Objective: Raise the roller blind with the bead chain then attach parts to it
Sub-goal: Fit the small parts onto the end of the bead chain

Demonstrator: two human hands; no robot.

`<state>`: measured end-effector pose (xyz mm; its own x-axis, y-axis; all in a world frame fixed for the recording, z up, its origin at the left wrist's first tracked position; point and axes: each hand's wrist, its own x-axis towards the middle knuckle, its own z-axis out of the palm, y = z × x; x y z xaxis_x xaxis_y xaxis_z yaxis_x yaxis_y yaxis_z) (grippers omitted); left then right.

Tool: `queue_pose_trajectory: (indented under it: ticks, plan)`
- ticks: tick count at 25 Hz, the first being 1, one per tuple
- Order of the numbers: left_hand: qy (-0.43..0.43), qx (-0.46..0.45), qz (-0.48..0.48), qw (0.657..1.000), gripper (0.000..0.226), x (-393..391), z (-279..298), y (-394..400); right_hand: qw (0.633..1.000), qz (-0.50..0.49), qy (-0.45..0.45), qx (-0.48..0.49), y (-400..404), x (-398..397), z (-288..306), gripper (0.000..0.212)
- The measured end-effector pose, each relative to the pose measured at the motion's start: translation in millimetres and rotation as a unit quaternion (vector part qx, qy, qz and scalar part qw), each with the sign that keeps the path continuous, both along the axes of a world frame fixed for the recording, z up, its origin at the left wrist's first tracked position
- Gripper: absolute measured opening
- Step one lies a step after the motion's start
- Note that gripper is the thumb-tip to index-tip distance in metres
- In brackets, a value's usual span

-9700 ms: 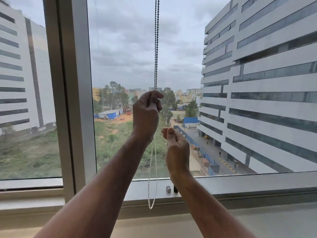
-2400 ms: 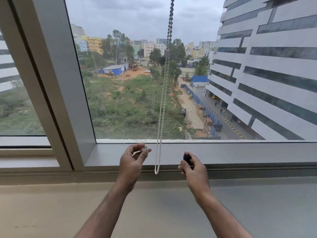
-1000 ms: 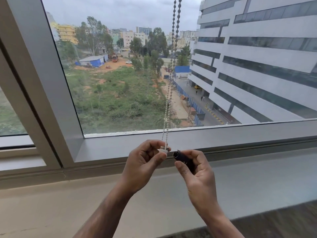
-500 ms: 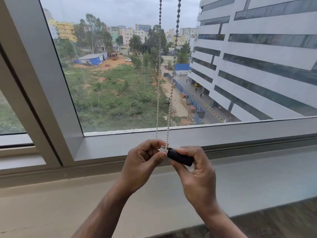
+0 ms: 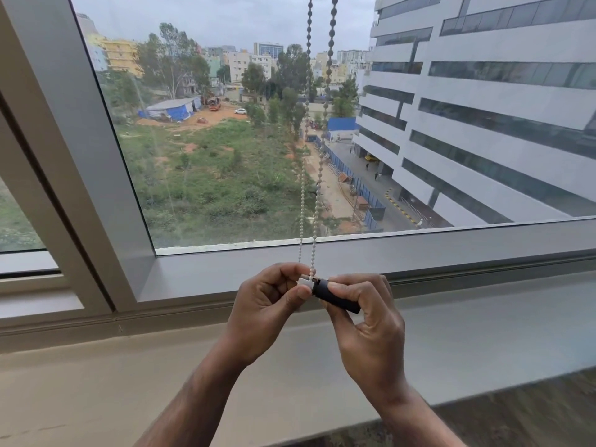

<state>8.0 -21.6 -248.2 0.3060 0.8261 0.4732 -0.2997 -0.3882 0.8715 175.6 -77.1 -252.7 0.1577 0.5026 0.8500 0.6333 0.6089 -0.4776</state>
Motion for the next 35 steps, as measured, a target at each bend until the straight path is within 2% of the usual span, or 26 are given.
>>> queue_pose_trajectory:
  ticks: [8, 17, 21, 27, 35]
  plan:
    - [0.006, -0.007, -0.003, 1.0, 0.033, -0.2, 0.9, 1.8, 0.997, 0.005, -0.053, 0.051, 1.6, 1.1, 0.0, 0.024]
    - [-0.011, -0.016, -0.012, 1.0, 0.034, -1.1, 0.8, 4.3, 0.993, -0.009, -0.091, 0.071, 7.6, 6.8, -2.4, 0.027]
    - [-0.01, 0.0, -0.019, 1.0, 0.019, 2.0, 0.7, 6.0, 0.997, 0.016, -0.063, 0.049, 8.2, 9.9, -2.5, 0.025]
    - [-0.021, 0.004, -0.018, 1.0, 0.028, 4.8, -1.5, 6.0, 0.998, 0.024, -0.044, 0.043, 8.9, 9.9, -3.2, 0.017]
    - [-0.005, 0.017, 0.002, 1.0, 0.026, 5.2, 0.0, 6.1, 0.998, 0.036, 0.029, -0.03, 7.2, 8.2, -7.3, 0.025]
